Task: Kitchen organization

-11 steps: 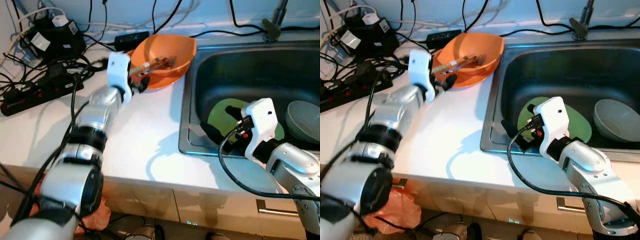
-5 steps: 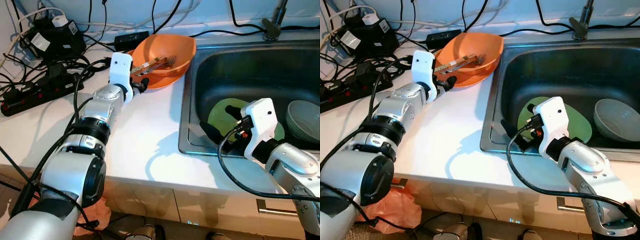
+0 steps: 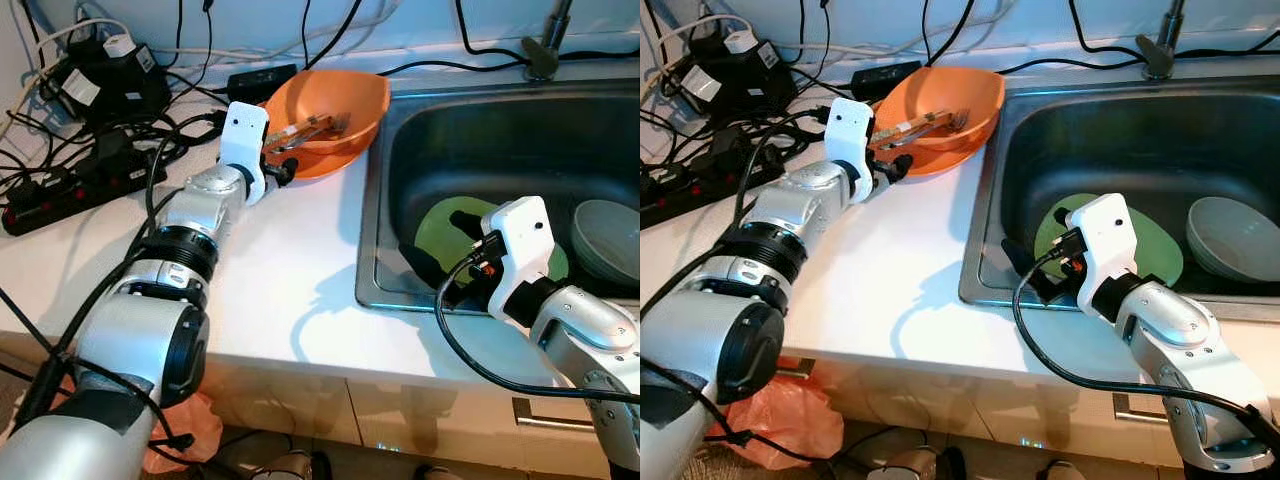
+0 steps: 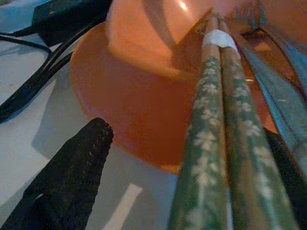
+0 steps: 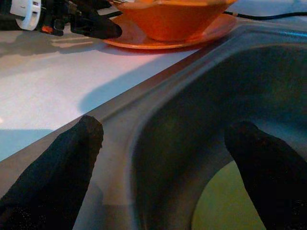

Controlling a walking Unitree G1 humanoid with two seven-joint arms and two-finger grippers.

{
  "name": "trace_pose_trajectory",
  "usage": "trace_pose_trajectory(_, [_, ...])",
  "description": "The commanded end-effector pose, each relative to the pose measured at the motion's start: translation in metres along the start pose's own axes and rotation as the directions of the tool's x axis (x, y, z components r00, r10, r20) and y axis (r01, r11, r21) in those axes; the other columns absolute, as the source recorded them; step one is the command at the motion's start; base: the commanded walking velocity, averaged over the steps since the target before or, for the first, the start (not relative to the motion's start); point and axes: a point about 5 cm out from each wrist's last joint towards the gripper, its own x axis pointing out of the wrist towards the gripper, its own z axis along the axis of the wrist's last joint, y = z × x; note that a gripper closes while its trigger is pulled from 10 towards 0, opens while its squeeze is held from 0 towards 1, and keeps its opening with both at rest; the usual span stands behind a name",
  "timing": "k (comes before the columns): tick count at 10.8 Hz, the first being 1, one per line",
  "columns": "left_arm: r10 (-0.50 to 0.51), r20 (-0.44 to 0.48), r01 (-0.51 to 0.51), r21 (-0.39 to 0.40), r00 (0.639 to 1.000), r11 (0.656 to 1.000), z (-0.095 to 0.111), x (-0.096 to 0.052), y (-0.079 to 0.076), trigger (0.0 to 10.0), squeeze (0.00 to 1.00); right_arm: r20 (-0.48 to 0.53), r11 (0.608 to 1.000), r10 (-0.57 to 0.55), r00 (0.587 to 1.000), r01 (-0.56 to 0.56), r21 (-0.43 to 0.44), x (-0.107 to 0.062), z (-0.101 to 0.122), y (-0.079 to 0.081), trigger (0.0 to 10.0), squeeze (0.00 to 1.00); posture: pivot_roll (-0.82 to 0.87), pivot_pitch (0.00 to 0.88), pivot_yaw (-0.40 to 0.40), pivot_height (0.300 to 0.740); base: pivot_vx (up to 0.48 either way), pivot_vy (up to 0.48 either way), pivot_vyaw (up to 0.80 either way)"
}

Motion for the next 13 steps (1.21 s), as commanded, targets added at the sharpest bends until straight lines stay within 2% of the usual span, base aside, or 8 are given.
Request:
trace_pose_trajectory(1, [-0.013, -0.138, 0.016, 0.022, 0.99, 1.0, -0.031, -0.001, 0.002, 10.0, 0.0, 0.012, 1.0, 0.013, 1.0, -0.013, -0.006, 0.0, 0.002, 0.005, 10.0, 0.0, 0.02, 0.137, 0.207, 0.74, 0.0, 0.0, 0.0])
trace_pose_trajectory(8, [-0.08, -0.173, 0.089, 0.049, 0.982, 0.995, -0.035, -0.009, 0.014, 10.0, 0.0, 0.015, 1.0, 0.017, 1.0, -0.017, -0.001, 0.003, 0.001, 0.004, 10.0, 0.0, 0.04, 0.13, 0.202, 0.74, 0.0, 0.0, 0.0])
trace_pose_trajectory(13, [-0.135, -0.175, 0.149, 0.069, 0.975, 0.986, -0.027, -0.015, 0.017, 10.0, 0.0, 0.017, 1.0, 0.017, 1.0, -0.017, -0.002, 0.005, 0.001, 0.004, 10.0, 0.0, 0.04, 0.122, 0.201, 0.74, 0.0, 0.0, 0.0])
